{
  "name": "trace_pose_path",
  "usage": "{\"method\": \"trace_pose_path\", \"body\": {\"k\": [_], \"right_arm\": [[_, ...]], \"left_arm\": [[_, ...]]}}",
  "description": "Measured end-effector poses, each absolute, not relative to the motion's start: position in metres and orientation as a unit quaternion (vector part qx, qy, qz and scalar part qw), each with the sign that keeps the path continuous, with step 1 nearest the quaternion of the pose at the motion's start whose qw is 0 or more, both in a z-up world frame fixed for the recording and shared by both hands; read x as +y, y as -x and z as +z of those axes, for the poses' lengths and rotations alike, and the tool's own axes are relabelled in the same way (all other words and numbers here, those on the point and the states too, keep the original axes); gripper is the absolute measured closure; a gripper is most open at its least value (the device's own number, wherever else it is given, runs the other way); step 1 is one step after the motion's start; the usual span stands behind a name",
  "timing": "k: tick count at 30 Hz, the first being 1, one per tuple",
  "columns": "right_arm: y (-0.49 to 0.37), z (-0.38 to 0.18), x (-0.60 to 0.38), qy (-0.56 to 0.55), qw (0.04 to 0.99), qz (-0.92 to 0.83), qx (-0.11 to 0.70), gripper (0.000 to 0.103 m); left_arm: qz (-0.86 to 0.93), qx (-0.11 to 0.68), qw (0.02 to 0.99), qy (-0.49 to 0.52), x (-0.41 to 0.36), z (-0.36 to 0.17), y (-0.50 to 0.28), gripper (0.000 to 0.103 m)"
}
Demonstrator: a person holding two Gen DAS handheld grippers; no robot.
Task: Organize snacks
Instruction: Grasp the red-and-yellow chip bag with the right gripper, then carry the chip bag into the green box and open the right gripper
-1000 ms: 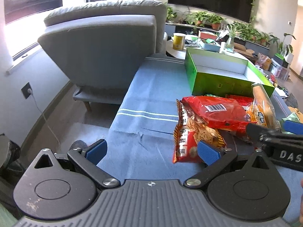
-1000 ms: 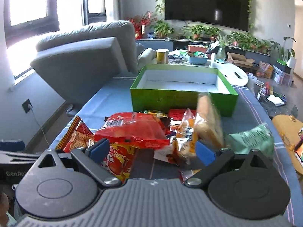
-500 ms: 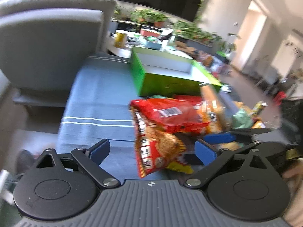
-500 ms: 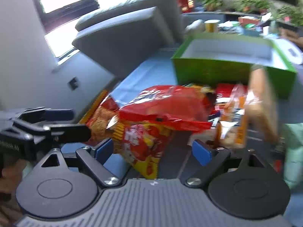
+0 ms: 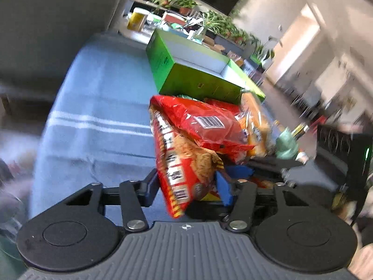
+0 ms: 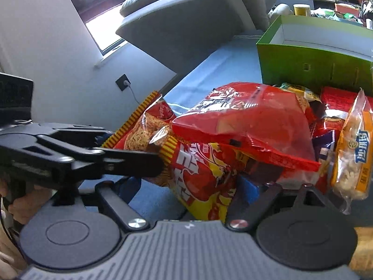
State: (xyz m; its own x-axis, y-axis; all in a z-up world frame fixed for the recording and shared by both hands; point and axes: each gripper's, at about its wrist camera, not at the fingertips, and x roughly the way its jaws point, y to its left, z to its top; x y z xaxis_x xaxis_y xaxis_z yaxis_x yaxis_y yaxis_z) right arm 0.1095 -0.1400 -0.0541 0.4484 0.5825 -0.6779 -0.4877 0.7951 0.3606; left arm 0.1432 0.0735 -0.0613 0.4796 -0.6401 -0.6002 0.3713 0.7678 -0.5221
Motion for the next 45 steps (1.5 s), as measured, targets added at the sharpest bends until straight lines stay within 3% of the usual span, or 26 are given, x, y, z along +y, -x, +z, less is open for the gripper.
{"method": "trace_pose_path", "body": {"k": [4,6,11,29,45], "right_arm": [[-0.101,-0.054,-0.13,-0.033,0.857,0.303,0.415,0.019],[-0.098,-0.051,-0.129,-0.037,0.858,0.306,0.41,0.027],[-0.088,-0.043,-0.126,-0.033,0.862,0.31,0.399,0.031],[-0.076,0.009,-0.134,-0.018,0.9,0.312,0.305,0.032],[-0.141,0.042,-0.181,-0.003,0.933,0.246,0.261,0.032]], "left_arm": [[-0.305,0.411,0.839,0.185,0.077,-0.063,-0.139,0.066],[-0.307,0.396,0.851,0.159,0.072,-0.055,-0.131,0.066],[-0.31,0.359,0.872,0.122,0.07,-0.035,-0.109,0.067],[-0.337,0.26,0.899,0.106,0.071,0.027,-0.084,0.067],[-0.403,0.223,0.882,0.097,0.006,0.063,-0.18,0.067]]}}
